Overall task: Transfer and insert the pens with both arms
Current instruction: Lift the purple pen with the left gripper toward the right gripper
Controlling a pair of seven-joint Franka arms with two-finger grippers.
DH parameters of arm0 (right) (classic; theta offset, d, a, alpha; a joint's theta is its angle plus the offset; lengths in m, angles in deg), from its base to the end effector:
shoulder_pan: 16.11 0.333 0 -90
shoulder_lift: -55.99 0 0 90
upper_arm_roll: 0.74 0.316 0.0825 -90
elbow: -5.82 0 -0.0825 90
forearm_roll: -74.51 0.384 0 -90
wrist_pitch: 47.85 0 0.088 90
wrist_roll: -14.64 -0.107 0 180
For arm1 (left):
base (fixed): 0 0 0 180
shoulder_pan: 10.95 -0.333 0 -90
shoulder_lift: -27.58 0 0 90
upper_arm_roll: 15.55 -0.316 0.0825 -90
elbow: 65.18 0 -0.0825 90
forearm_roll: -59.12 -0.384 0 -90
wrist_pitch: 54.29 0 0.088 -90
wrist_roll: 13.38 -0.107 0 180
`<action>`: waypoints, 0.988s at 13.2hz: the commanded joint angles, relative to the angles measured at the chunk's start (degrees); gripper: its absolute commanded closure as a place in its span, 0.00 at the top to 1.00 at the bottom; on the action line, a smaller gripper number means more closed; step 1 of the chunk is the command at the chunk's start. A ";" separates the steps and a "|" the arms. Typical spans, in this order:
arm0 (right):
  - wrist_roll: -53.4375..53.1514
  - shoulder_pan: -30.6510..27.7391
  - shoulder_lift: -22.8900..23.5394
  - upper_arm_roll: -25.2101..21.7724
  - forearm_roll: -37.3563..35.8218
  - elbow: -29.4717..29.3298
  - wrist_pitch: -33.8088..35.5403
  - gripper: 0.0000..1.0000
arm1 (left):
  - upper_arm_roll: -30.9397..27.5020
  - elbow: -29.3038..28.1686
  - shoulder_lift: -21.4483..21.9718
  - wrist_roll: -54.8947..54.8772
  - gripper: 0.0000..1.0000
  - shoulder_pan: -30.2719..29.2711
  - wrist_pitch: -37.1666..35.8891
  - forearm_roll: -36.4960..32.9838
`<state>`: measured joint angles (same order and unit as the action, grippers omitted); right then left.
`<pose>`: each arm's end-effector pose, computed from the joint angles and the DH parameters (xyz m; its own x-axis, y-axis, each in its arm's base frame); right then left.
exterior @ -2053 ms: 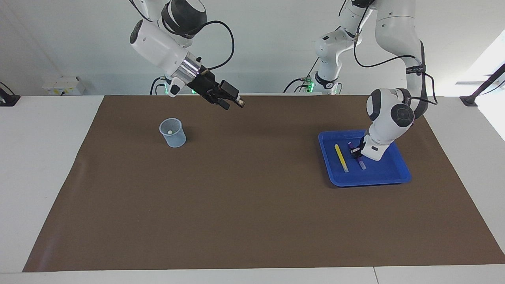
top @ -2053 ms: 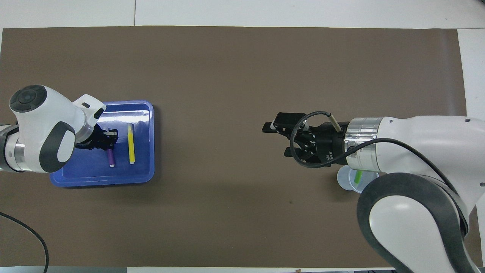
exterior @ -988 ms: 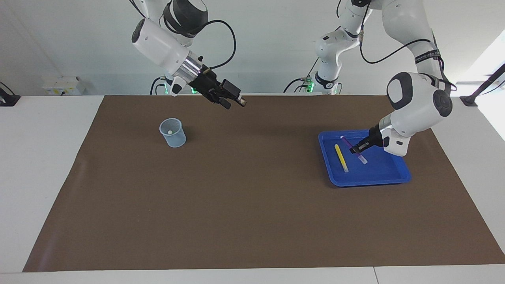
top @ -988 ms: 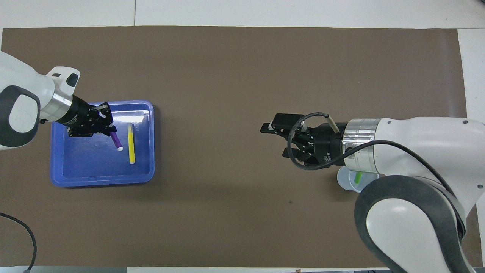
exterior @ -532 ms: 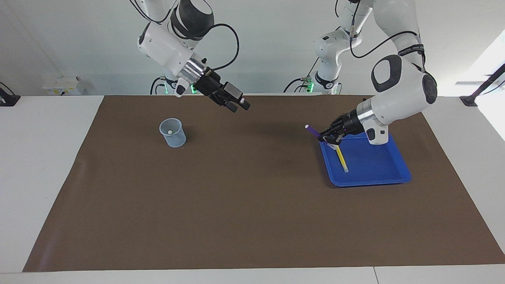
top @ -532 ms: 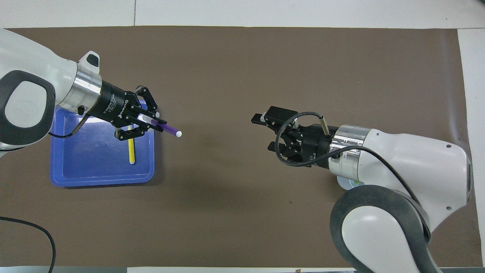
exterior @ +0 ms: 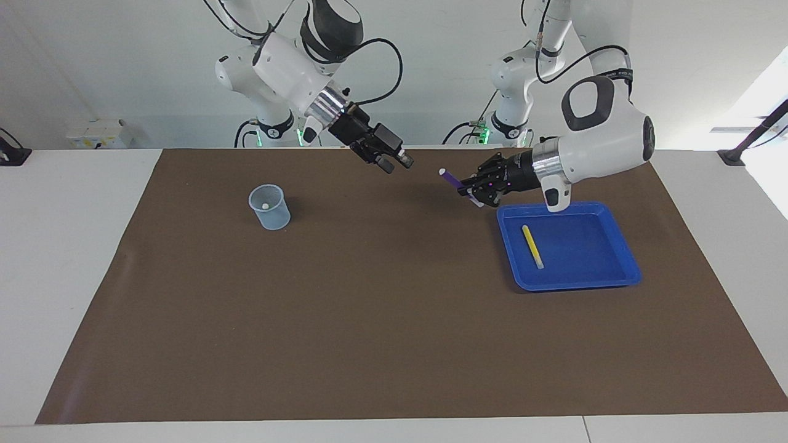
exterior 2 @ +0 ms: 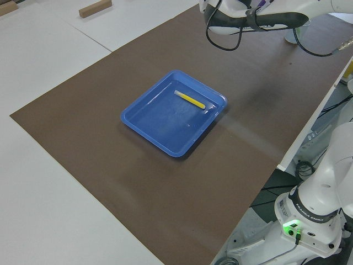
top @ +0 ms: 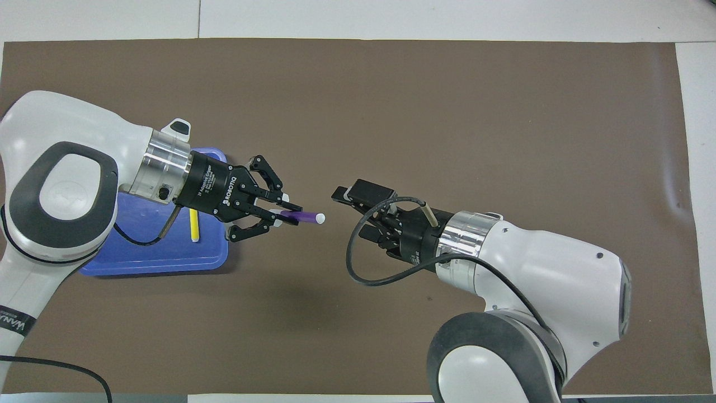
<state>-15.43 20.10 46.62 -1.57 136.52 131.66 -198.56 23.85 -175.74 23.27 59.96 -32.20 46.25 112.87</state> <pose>0.4510 0.2935 0.5103 0.7987 -0.5378 -0.2698 -0.5204 -0.3924 -0.7584 0.5130 -0.2359 0.4757 0.1363 0.5554 -0.8203 0.9377 -0.3394 -0.0739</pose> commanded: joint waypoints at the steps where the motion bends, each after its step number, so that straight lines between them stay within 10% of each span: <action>1: 0.27 0.88 -0.13 0.04 1.27 -0.24 -0.47 1.00 | -0.56 -3.26 3.61 1.27 0.00 2.26 2.46 2.76; 7: 3.70 1.06 -0.13 0.39 -0.05 -0.51 1.20 0.95 | -0.56 -4.05 3.87 2.33 0.00 4.20 5.28 5.92; 13: 4.06 0.18 0.13 0.30 -9.88 -1.56 7.35 0.67 | -0.56 -3.96 3.87 2.33 0.00 4.20 5.28 6.45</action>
<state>-12.43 21.03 46.62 -1.27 128.84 130.67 -192.78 23.89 -177.98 24.91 61.69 -28.48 50.54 117.82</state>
